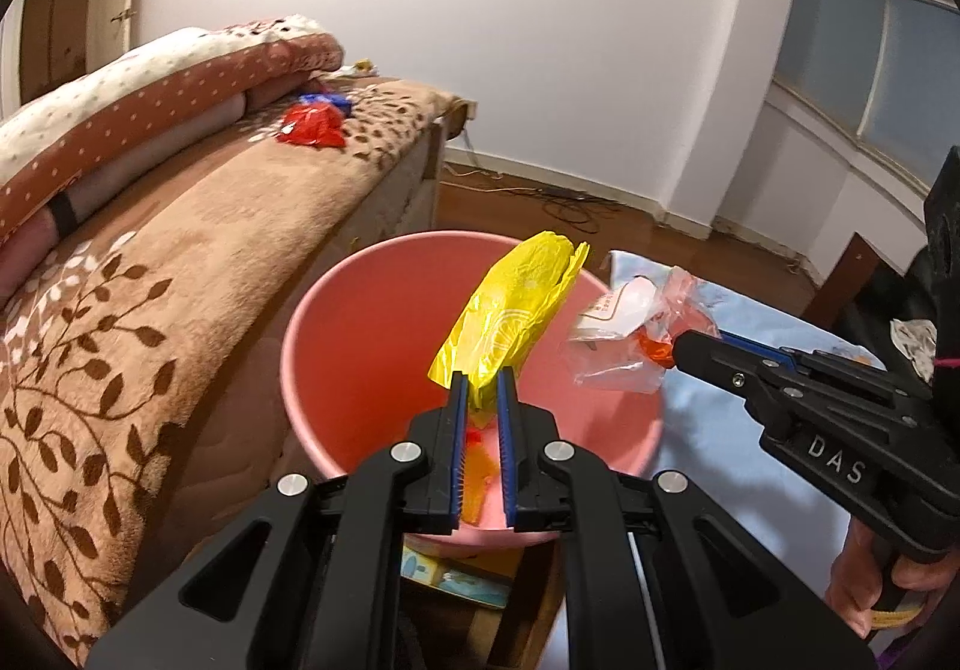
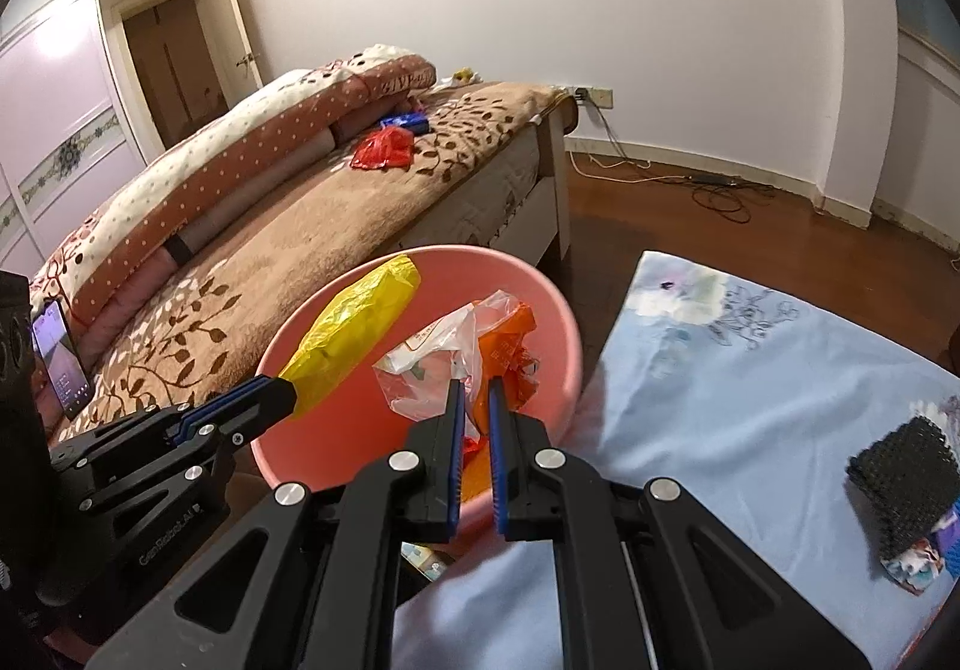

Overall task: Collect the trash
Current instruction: 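Open both tools to drop the two bags into the bucket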

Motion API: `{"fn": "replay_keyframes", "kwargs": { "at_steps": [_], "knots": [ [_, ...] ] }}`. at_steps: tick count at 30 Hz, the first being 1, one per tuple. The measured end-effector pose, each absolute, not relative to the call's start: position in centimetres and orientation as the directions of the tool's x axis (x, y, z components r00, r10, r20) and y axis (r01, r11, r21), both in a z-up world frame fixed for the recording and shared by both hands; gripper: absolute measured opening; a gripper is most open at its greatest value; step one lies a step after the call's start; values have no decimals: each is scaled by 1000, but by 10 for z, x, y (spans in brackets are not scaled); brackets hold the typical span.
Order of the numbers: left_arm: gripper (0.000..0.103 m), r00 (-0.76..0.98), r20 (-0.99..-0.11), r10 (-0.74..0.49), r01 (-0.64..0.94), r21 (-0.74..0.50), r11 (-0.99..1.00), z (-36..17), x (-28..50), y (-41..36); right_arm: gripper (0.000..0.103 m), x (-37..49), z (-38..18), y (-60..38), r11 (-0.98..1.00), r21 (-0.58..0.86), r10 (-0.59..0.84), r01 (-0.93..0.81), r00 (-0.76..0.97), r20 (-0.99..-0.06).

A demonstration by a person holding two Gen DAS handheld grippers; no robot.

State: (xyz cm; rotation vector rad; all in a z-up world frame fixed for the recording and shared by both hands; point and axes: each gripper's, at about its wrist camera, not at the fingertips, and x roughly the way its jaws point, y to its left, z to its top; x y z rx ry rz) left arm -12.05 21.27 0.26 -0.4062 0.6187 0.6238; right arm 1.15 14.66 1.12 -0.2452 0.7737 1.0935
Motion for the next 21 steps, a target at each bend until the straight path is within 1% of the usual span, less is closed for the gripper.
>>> {"fn": "replay_keyframes", "kwargs": {
  "at_steps": [7,16,18,20,21],
  "knots": [
    [9,614,-670,417,-675,-172,718,-9,-123,230,7,11,-2,168,449,176,687,-876,213,-694],
    [9,596,-688,414,-696,-186,694,-18,-125,244,8,11,-8,183,439,185,684,-879,193,-703],
    [9,595,-690,413,-699,-189,690,-18,-126,246,11,12,-9,184,441,190,683,-877,191,-705],
    [10,588,-694,415,-703,-183,687,-19,-126,248,21,12,-10,185,444,196,682,-874,188,-707],
    [11,586,-696,415,-704,-183,686,-20,-126,249,23,13,-10,185,446,199,682,-873,187,-707]
  ]
}}
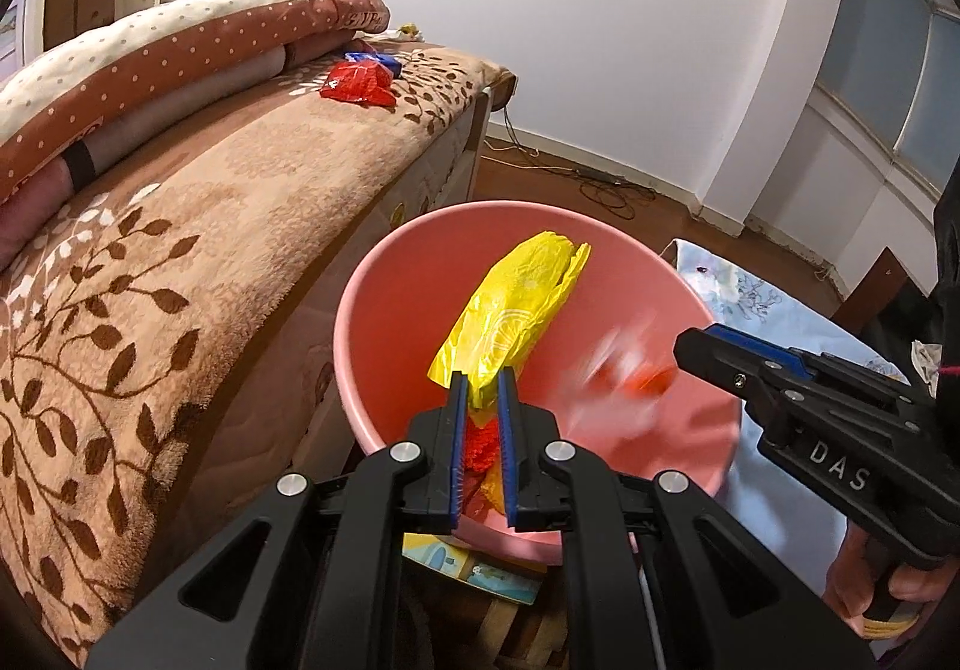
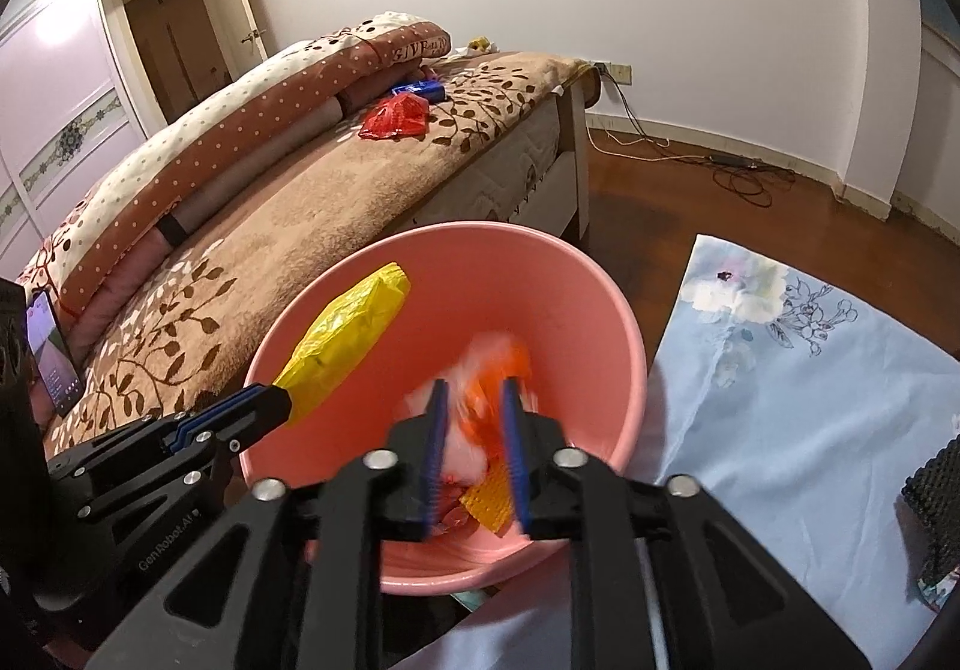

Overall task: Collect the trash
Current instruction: 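Open both tools to drop the two bags into the bucket, then move both open tools back over the remaining trash on the sheet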

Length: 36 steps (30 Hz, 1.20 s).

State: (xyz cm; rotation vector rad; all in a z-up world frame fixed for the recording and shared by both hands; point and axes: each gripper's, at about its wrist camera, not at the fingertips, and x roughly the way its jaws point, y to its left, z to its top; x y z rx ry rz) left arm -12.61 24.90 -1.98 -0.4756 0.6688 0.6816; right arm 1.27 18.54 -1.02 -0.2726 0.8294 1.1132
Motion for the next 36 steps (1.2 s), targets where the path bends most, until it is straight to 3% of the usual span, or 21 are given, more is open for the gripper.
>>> {"fn": "replay_keyframes", "kwargs": {
  "at_steps": [8,23,36],
  "knots": [
    [33,585,-701,407,-709,-199,677,-20,-128,251,35,12,-9,182,450,202,687,-870,192,-700],
    [33,615,-686,389,-657,-173,734,-9,-117,222,37,16,-5,133,510,236,690,-827,229,-687],
    [33,657,-692,299,-544,-160,823,-8,-82,176,39,29,-11,48,621,265,658,-738,307,-687]
  ]
}}
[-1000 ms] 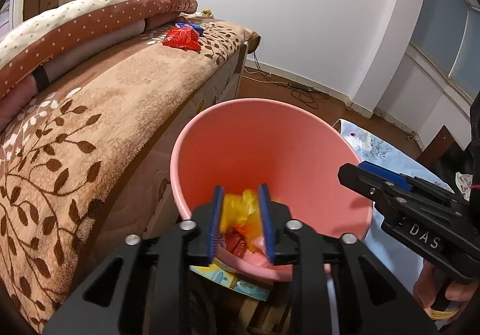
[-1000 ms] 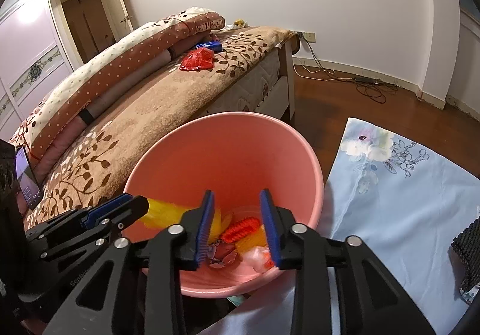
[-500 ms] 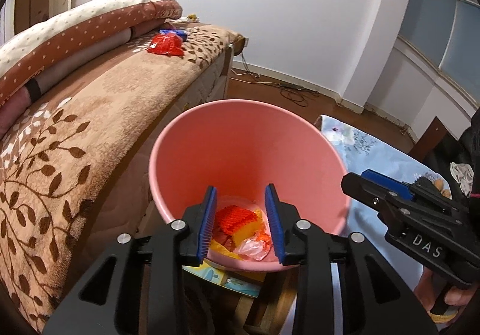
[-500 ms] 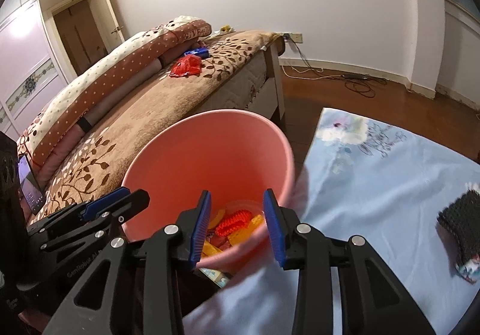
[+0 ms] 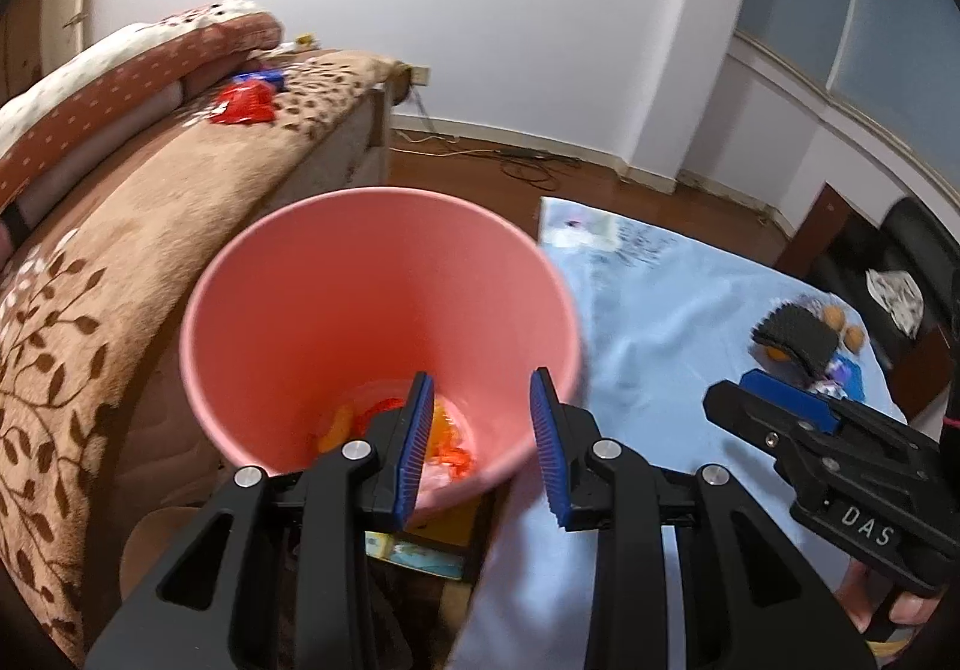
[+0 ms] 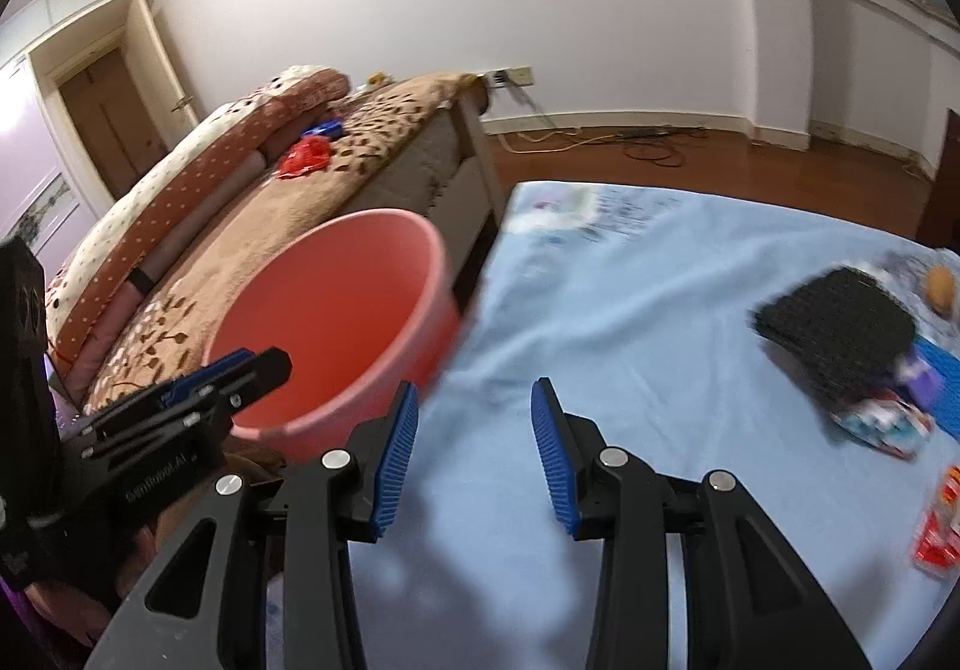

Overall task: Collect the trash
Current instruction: 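Move both open tools back over the remaining trash on the sheet, then grasp the black mesh pad with the left tool while the right tool grasps the blue-white wrapper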

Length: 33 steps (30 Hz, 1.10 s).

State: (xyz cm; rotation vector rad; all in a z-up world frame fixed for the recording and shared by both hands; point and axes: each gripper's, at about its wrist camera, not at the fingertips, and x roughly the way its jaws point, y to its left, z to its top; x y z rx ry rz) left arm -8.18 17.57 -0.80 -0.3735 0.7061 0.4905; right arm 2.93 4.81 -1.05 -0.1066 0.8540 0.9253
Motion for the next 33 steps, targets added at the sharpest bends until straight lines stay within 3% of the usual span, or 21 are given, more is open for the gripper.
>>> {"fn": "replay_keyframes", "kwargs": {
  "at_steps": [14,17,19,33],
  "knots": [
    [34,690,-715,118,-325,-159,932,-13,-35,113,39,55,-27,-55,768,248,563,-591,438,-701],
    [46,698,-711,79,-260,-149,954,-10,-23,96,40,64,-37,-80,798,266,540,-540,447,-713],
    [46,710,-703,51,-210,-142,967,-6,-15,84,40,68,-42,-93,812,271,527,-516,451,-721],
    [47,682,-726,-87,128,2,992,-10,80,5,40,84,-48,-151,852,298,496,-429,482,-722]
  ]
}}
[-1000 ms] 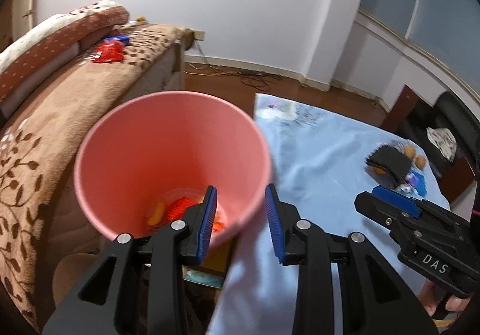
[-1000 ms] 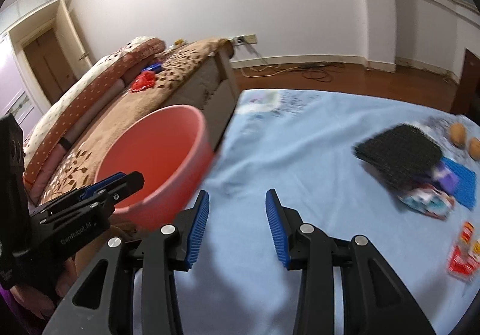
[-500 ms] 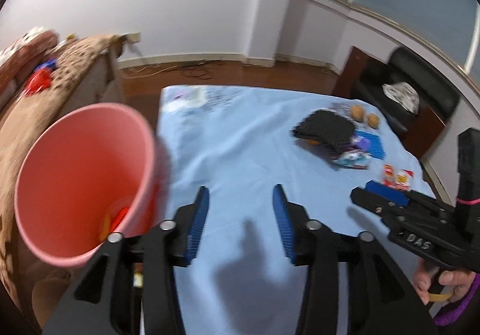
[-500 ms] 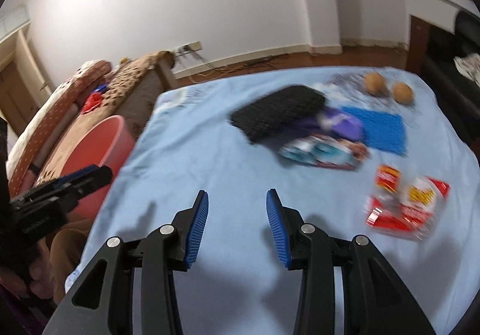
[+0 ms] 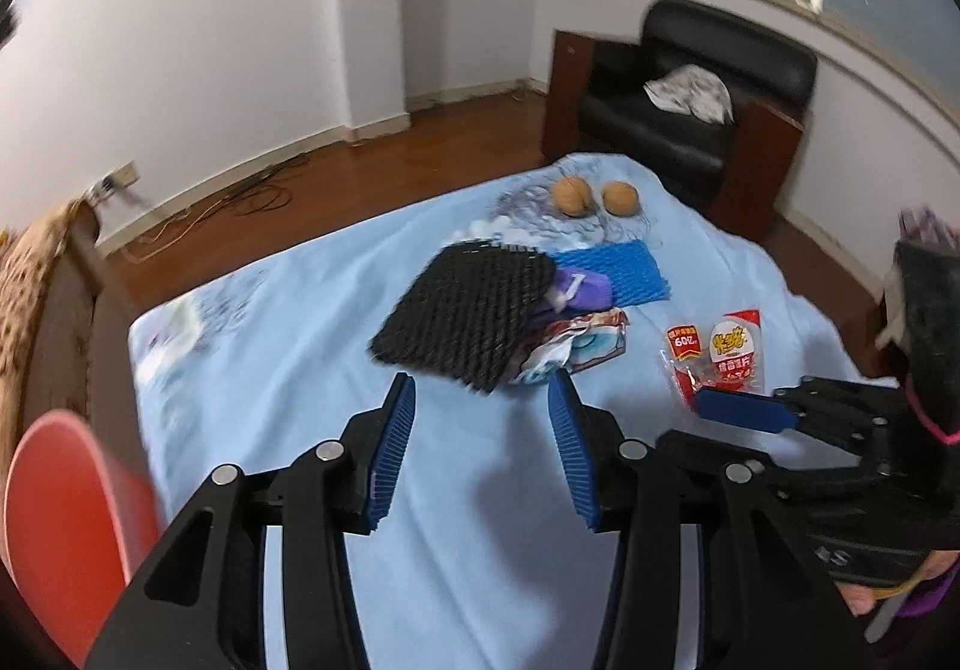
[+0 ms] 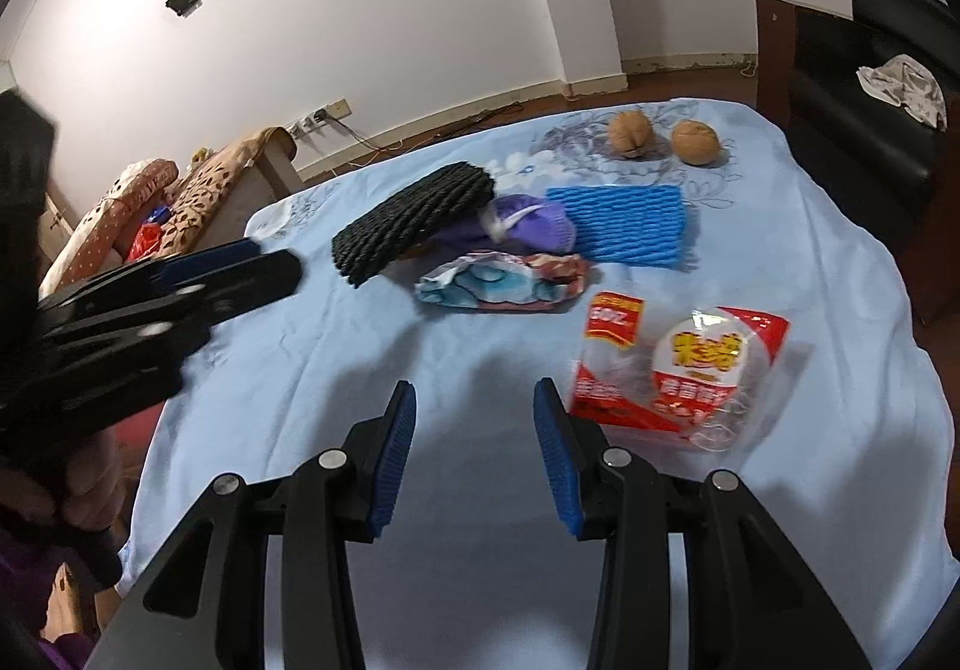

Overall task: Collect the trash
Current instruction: 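Grasp the black mesh pad with the left tool while the right tool grasps the blue-white wrapper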

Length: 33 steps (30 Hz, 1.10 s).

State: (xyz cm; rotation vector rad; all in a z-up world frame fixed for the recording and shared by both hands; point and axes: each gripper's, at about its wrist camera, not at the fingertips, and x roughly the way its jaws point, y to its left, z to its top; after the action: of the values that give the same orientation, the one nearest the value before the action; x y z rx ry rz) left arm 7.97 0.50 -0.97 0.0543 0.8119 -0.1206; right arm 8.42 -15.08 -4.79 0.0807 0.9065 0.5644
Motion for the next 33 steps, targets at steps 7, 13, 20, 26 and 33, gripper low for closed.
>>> {"fn": "replay_keyframes", "kwargs": {
  "at_steps": [7,13,20,26,33],
  "knots": [
    [47,676,-736,-18,156,119,980,-30,107,-12,41,90,-51,-162,862,300,483,-408,484,-729],
    [46,688,-725,23,149,173,974,-44,120,-20,41,94,-52,-163,862,298,483,-410,484,-729],
    [12,697,-717,-20,126,95,988,-39,118,-8,41,100,-45,-159,852,277,491,-444,493,-719],
    [11,693,-716,-80,72,-42,997,-27,101,15,46,111,-37,-143,837,222,489,-500,502,-713],
    [11,699,-703,-134,4,-184,983,-14,75,44,46,129,-39,-107,786,62,439,-616,483,-758]
  ]
}}
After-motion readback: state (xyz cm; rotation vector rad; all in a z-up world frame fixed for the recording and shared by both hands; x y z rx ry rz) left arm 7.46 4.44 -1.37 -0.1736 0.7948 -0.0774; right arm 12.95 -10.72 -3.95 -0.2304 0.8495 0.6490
